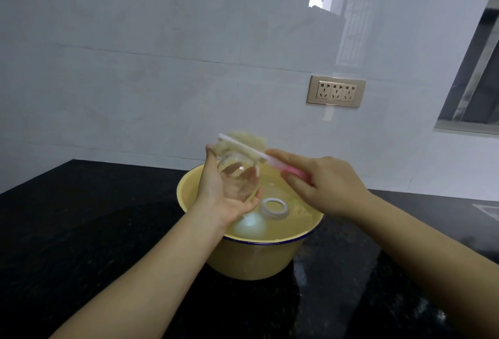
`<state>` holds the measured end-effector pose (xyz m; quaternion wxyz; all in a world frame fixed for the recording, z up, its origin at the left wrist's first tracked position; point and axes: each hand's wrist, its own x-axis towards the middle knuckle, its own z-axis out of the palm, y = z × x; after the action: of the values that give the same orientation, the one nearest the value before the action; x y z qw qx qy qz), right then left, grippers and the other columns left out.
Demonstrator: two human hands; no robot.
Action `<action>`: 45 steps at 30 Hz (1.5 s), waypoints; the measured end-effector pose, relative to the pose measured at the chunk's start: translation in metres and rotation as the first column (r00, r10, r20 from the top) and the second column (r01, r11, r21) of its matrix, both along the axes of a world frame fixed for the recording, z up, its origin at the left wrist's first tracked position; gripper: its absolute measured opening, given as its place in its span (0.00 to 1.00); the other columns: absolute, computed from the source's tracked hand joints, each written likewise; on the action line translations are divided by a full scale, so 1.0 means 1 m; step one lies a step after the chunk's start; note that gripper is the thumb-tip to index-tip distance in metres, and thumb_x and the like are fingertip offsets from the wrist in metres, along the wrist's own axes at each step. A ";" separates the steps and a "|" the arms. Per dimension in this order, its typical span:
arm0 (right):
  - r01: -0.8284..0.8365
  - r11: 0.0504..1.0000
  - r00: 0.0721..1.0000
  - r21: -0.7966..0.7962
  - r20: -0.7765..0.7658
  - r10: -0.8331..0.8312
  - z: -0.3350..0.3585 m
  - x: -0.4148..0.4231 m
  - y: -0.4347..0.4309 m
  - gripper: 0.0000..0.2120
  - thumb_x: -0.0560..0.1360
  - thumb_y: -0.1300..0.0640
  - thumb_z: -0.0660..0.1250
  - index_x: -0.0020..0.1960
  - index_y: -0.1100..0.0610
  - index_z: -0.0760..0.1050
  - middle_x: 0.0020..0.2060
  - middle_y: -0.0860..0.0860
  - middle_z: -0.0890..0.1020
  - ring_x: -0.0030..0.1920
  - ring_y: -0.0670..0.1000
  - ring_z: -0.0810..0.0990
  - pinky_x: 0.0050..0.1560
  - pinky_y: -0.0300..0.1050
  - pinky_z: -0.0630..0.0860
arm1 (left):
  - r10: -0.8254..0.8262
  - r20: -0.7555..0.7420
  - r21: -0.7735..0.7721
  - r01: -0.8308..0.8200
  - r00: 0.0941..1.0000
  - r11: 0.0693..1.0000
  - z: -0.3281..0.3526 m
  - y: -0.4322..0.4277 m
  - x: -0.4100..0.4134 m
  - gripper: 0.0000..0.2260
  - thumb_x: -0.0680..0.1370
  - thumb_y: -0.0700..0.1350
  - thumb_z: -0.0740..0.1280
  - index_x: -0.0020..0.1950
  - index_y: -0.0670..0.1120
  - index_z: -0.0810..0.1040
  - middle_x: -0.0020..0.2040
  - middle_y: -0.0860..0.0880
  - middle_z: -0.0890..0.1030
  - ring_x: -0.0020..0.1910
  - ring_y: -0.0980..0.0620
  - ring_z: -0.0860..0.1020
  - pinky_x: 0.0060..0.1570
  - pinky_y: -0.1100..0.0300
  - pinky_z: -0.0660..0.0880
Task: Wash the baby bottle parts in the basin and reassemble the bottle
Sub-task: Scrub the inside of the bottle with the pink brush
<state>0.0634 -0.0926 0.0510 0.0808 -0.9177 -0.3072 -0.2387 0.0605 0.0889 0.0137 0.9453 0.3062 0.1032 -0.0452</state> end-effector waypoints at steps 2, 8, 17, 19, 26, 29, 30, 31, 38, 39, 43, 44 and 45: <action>0.037 0.998 0.999 0.042 -0.029 -0.036 0.003 0.005 0.002 0.21 0.79 0.45 0.56 0.70 0.30 0.59 0.31 0.46 0.69 0.47 0.56 0.79 0.42 0.45 0.68 | -0.038 0.011 0.004 0.038 0.999 0.999 0.000 -0.001 -0.001 0.30 0.64 0.73 0.65 0.46 0.46 0.75 0.44 0.46 0.84 0.38 0.49 0.83 0.46 0.50 0.75; 0.080 0.973 0.994 0.216 -0.093 -0.061 -0.006 0.012 0.017 0.20 0.79 0.44 0.56 0.70 0.31 0.60 0.49 0.48 0.83 0.53 0.54 0.79 0.48 0.46 0.71 | -0.130 0.062 -0.009 0.130 0.990 0.991 0.004 -0.003 -0.006 0.25 0.66 0.58 0.74 0.55 0.46 0.74 0.46 0.44 0.83 0.48 0.47 0.81 0.44 0.56 0.76; 0.028 0.879 0.947 0.476 -0.295 0.129 -0.025 -0.021 0.023 0.14 0.78 0.47 0.58 0.59 0.28 0.68 0.46 0.41 0.80 0.48 0.41 0.76 0.51 0.36 0.72 | -0.015 0.119 -0.219 0.041 0.993 0.975 0.002 -0.001 -0.001 0.14 0.72 0.51 0.68 0.47 0.41 0.73 0.44 0.43 0.80 0.49 0.43 0.79 0.61 0.47 0.72; 0.050 0.851 0.917 0.523 -0.361 0.168 -0.027 -0.030 0.024 0.15 0.79 0.48 0.58 0.59 0.29 0.67 0.46 0.41 0.80 0.46 0.36 0.76 0.44 0.25 0.68 | 0.021 0.136 -0.242 0.013 0.990 0.970 0.001 0.001 0.002 0.13 0.72 0.52 0.67 0.45 0.42 0.73 0.46 0.45 0.79 0.51 0.45 0.78 0.62 0.50 0.71; 0.230 0.738 0.717 0.634 -0.623 0.312 -0.020 -0.048 0.024 0.13 0.81 0.50 0.56 0.54 0.32 0.73 0.28 0.43 0.70 0.25 0.44 0.67 0.24 0.33 0.60 | 0.255 0.150 0.034 -0.262 0.955 0.964 0.005 -0.002 0.009 0.11 0.75 0.54 0.63 0.44 0.47 0.75 0.43 0.53 0.78 0.37 0.54 0.77 0.44 0.61 0.69; 0.340 0.713 0.572 0.613 -0.736 0.361 -0.015 -0.052 0.025 0.11 0.81 0.50 0.56 0.56 0.42 0.76 0.25 0.47 0.65 0.21 0.45 0.60 0.22 0.36 0.57 | 0.352 0.195 0.177 -0.386 0.915 0.905 0.007 -0.003 0.015 0.10 0.75 0.54 0.64 0.49 0.48 0.75 0.48 0.52 0.77 0.42 0.54 0.78 0.48 0.60 0.72; 0.370 0.712 0.506 0.597 -0.772 0.384 -0.014 -0.054 0.027 0.11 0.80 0.51 0.58 0.58 0.47 0.76 0.25 0.49 0.65 0.19 0.45 0.60 0.21 0.35 0.57 | 0.383 0.213 0.226 -0.426 0.899 0.876 0.008 -0.003 0.015 0.12 0.74 0.54 0.65 0.51 0.49 0.75 0.51 0.52 0.77 0.45 0.54 0.77 0.49 0.58 0.73; 0.401 0.699 0.432 0.592 -0.795 0.426 -0.013 -0.056 0.028 0.10 0.80 0.52 0.59 0.58 0.52 0.75 0.24 0.49 0.66 0.18 0.44 0.60 0.20 0.34 0.57 | 0.404 0.225 0.277 -0.456 0.887 0.846 0.009 -0.004 0.015 0.15 0.71 0.56 0.67 0.53 0.50 0.74 0.52 0.52 0.77 0.48 0.54 0.77 0.51 0.55 0.75; 0.502 0.601 0.247 0.622 -0.769 0.589 0.001 -0.050 0.030 0.07 0.77 0.56 0.62 0.53 0.58 0.74 0.20 0.47 0.64 0.16 0.42 0.59 0.18 0.33 0.55 | 0.285 0.441 0.618 -0.518 0.851 0.591 0.010 -0.007 0.004 0.20 0.73 0.50 0.69 0.61 0.59 0.65 0.61 0.57 0.73 0.56 0.53 0.76 0.30 0.53 0.77; 0.475 0.622 0.273 0.622 -0.776 0.568 0.003 -0.049 0.028 0.05 0.77 0.57 0.62 0.50 0.58 0.74 0.20 0.47 0.64 0.16 0.43 0.59 0.18 0.33 0.54 | 0.261 0.444 0.634 -0.507 0.857 0.585 0.010 -0.004 0.005 0.21 0.72 0.50 0.70 0.60 0.59 0.65 0.61 0.58 0.73 0.56 0.53 0.76 0.30 0.52 0.78; 0.410 0.677 0.399 0.612 -0.787 0.470 0.004 -0.039 0.014 0.06 0.78 0.59 0.61 0.43 0.60 0.71 0.20 0.48 0.66 0.17 0.44 0.59 0.20 0.34 0.54 | 0.169 0.456 0.722 -0.474 0.874 0.503 0.011 0.005 0.008 0.21 0.73 0.50 0.70 0.61 0.56 0.65 0.61 0.55 0.74 0.58 0.53 0.76 0.41 0.63 0.72; 0.394 0.690 0.450 0.608 -0.782 0.432 0.004 -0.035 0.010 0.07 0.78 0.60 0.60 0.42 0.60 0.71 0.20 0.49 0.66 0.17 0.45 0.59 0.21 0.34 0.54 | 0.148 0.467 0.737 -0.476 0.872 0.480 0.010 0.007 0.009 0.20 0.73 0.49 0.70 0.61 0.56 0.66 0.60 0.55 0.74 0.58 0.54 0.75 0.42 0.65 0.70; 0.368 0.715 0.510 0.594 -0.772 0.379 0.003 -0.031 0.005 0.08 0.78 0.59 0.60 0.41 0.60 0.71 0.19 0.49 0.65 0.17 0.46 0.59 0.20 0.34 0.55 | 0.121 0.464 0.755 -0.463 0.878 0.464 0.010 0.011 0.009 0.20 0.73 0.48 0.70 0.61 0.55 0.66 0.59 0.55 0.75 0.58 0.54 0.75 0.44 0.65 0.69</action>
<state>0.0326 -0.0880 0.0544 0.5623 -0.8049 -0.1137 0.1516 0.0700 0.0998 0.0235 0.6685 0.7069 -0.0042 0.2309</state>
